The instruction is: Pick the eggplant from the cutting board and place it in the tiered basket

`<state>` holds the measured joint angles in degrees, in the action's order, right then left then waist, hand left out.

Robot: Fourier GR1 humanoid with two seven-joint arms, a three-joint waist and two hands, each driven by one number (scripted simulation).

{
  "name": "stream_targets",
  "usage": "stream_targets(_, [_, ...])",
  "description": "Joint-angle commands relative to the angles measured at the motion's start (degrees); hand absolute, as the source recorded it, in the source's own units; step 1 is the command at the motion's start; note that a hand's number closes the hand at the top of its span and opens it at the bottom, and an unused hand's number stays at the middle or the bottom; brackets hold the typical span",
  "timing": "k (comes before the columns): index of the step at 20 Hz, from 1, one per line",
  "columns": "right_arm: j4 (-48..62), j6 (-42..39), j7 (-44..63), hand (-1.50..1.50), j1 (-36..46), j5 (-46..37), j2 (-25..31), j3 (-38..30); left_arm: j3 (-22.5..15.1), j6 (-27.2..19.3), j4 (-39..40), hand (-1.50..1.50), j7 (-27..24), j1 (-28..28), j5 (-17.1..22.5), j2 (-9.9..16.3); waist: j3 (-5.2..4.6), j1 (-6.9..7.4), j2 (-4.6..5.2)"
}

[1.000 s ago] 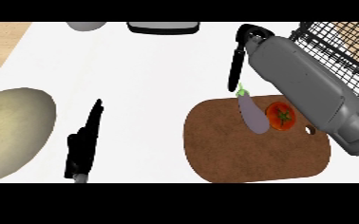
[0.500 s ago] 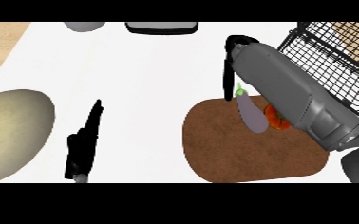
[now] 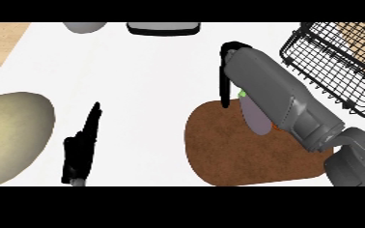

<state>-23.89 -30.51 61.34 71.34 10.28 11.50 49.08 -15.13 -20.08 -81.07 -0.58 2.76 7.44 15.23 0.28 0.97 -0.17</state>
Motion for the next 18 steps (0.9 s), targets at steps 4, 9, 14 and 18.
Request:
stream_targets(4, [7.0, -9.7, 12.0, -1.50, 1.3, 1.0, -5.1, 1.1, 0.4, 0.1, 3.2, 0.00, -1.6, 1.6, 0.2, -1.3, -0.46, -0.21, 0.13])
stream_targets(9, [11.5, -12.6, 10.7, -1.50, 3.1, 1.7, -6.1, 0.1, 1.2, 0.4, 2.3, 0.00, 1.1, 0.2, -0.1, -0.2, -0.38, -0.46, 0.11])
stream_targets(14, [14.4, -11.4, 9.3, -1.50, 2.0, 0.1, -7.8, 0.7, 0.3, 0.6, 0.8, 0.00, -0.9, 3.4, -0.3, -1.3, -0.36, -0.80, -0.21])
stream_targets(18, [16.9, -12.7, 6.3, -1.50, 1.5, -0.6, -7.8, 0.2, 0.5, 0.5, 0.5, 0.00, 1.9, 1.1, -0.7, -1.5, -0.32, -0.75, 0.07])
